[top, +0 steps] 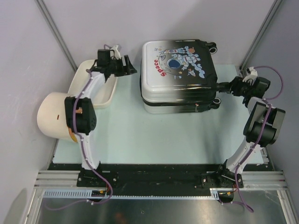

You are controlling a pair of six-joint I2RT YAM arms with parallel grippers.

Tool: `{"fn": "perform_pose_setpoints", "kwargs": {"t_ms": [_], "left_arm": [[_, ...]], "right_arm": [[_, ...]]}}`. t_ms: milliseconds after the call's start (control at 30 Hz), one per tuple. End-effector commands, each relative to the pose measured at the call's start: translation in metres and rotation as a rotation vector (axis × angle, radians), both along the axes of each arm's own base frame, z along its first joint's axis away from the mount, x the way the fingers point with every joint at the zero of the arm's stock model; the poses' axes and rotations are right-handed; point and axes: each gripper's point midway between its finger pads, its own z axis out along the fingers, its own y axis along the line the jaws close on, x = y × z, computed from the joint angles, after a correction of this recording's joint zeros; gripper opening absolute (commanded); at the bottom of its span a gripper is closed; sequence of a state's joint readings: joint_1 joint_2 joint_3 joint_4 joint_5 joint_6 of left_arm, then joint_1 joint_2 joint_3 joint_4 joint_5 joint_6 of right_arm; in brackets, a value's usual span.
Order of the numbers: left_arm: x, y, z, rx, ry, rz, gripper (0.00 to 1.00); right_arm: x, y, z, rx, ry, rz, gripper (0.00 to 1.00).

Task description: Open, take out, and arrange the luggage

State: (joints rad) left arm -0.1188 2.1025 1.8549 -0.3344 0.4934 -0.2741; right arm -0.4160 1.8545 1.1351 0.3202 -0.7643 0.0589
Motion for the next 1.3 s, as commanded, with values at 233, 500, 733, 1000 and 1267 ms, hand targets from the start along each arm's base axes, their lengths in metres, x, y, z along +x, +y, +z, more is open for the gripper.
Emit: {"fn": "perform_pose_setpoints", "kwargs": {"t_ms": [233,500,733,1000,1267], "left_arm": [[-0.107,-0.001,0.043,-0.146,0.028,-0.085,0.86],[-0.179,-0.018,0.032,-0.322,0.141,-0.156,0.89],[-0.219,-0.035,0.047,-0.435,0.03,-0.212,0.92],[-0.203,-0.06,0.071,-0.512,-0.055,-0.218,0.95],[-0.104,-0.059,0.099,-0.517,-0.184,-0.146,0.94]], "right_arm": [[0.011,0.034,-0.079,0.404,0.414,-0.111,0.65],[-0.036,0.078,-0.13,0.601,0.728,-0.078,0.34],[-0.098,0.126,-0.115,0.626,0.758,0.017,0.22],[-0.179,0.21,-0.089,0.596,0.786,0.206,0.2],[-0.187,0.224,-0.052,0.486,0.532,0.267,0.31]]}}
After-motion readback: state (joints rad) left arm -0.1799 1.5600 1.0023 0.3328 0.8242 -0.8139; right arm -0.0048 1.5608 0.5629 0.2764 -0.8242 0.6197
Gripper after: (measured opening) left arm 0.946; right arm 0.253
